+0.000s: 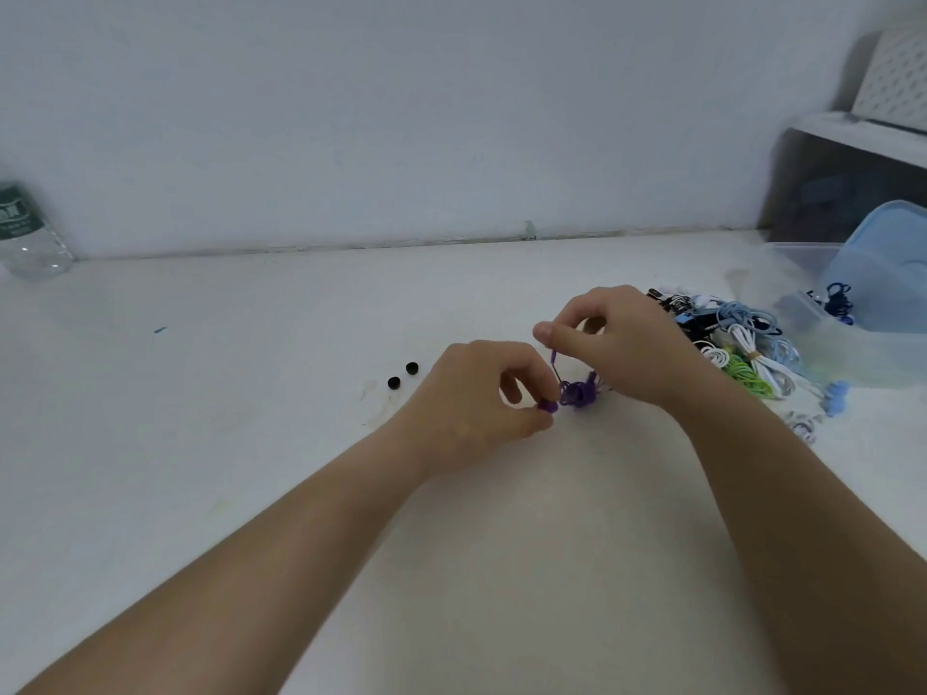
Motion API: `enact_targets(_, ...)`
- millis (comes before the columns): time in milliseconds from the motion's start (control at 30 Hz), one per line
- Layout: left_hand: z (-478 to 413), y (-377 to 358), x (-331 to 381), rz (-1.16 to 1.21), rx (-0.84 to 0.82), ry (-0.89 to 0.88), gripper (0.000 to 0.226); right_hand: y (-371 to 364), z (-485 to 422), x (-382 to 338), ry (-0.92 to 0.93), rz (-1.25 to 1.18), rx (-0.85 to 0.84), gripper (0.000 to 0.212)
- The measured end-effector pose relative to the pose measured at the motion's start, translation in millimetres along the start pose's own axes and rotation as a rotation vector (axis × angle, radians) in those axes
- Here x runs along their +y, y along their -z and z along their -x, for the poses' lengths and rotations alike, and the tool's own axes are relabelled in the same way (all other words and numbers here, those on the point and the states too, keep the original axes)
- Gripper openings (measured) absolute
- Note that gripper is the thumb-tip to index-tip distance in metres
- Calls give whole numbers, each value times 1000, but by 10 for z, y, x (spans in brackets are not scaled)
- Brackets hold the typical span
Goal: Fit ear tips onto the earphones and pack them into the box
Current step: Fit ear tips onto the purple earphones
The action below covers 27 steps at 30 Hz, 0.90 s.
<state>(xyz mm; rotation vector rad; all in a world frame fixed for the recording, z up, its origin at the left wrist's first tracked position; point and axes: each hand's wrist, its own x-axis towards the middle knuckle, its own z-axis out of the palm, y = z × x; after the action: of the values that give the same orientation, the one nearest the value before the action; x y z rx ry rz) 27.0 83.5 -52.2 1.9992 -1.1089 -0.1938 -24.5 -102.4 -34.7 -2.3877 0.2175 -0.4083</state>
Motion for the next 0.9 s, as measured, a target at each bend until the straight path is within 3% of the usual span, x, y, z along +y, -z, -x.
enact_targets(133,24,78,13,-45,-81,16,9,-132,28,-65,41,-350,-27,8)
enact_targets(233,26,388,-1,-12,15,27,8,-231,25,-80,52,-445,-10,8)
enact_targets(367,75,876,-232,-70,181,174,11,-324,23,-98,31,-410,-23,15)
enact_targets(700,113,893,-368,-286,-125,278,10,-396,32,-112,89,-326,-129,29)
enact_targets(900,89,769,-360,-308,-156,312,10,-423,25,-108,81,-302,-129,22)
